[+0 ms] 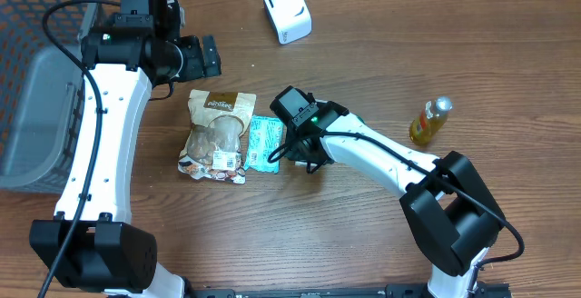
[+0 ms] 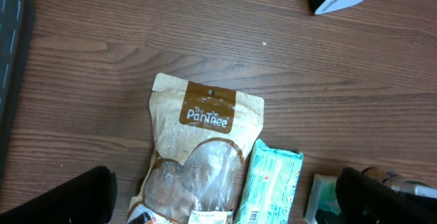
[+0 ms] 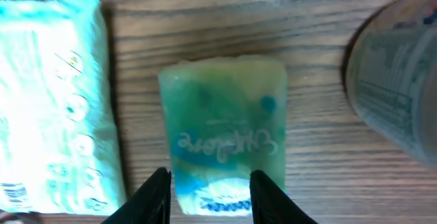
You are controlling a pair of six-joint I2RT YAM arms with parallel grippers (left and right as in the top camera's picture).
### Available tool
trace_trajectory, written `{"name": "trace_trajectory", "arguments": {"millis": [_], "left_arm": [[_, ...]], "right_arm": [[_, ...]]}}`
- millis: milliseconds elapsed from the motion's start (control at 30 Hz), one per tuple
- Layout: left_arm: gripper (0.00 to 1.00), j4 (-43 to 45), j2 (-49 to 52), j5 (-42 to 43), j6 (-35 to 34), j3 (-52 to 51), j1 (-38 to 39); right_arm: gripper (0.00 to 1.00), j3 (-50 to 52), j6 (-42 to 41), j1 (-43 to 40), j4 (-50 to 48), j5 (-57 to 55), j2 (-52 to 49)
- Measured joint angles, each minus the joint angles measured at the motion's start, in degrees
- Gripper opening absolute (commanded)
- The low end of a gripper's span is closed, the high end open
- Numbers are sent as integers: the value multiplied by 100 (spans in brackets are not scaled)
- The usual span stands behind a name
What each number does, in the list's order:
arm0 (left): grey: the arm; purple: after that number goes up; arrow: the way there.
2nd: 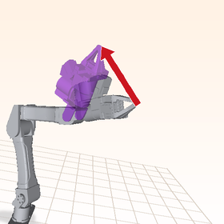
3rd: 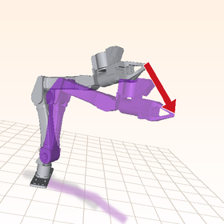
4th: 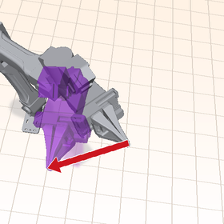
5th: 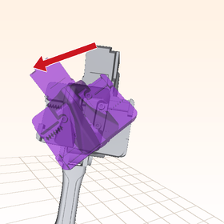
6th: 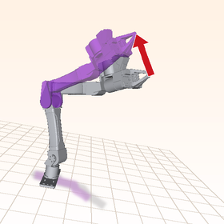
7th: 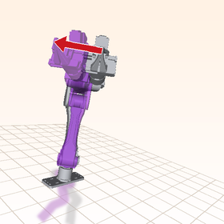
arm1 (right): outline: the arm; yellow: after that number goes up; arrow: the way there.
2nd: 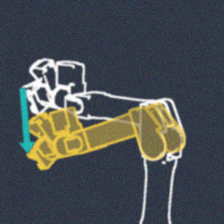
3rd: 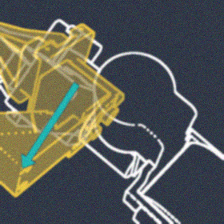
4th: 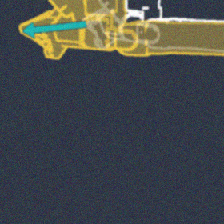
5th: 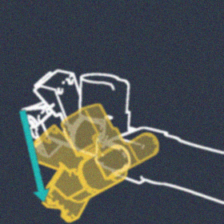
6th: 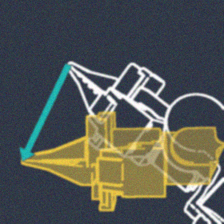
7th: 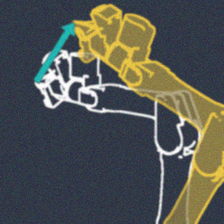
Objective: Scan the item barcode
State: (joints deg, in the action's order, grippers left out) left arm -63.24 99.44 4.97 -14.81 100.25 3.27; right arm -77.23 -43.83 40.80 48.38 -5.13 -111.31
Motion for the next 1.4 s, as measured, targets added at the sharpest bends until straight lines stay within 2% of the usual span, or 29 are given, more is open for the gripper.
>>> {"name": "trace_trajectory", "arguments": {"millis": [300,367,767,867,933,1400], "left_arm": [[100,2,0,0,2,0,0],[100,2,0,0,0,0,0],[100,2,0,0,0,0,0],[100,2,0,0,0,0,0],[100,2,0,0,0,0,0],[99,2,0,0,0,0,0]], "right_arm": [[36,-39,164,-74,428,-317,0],[32,-39,170,-74,415,-345,0],[28,225,186,-74,-105,-254,0],[28,341,186,-74,-267,-254,0],[32,348,188,-74,-282,-251,0],[31,378,188,-96,-501,146,0]]}}
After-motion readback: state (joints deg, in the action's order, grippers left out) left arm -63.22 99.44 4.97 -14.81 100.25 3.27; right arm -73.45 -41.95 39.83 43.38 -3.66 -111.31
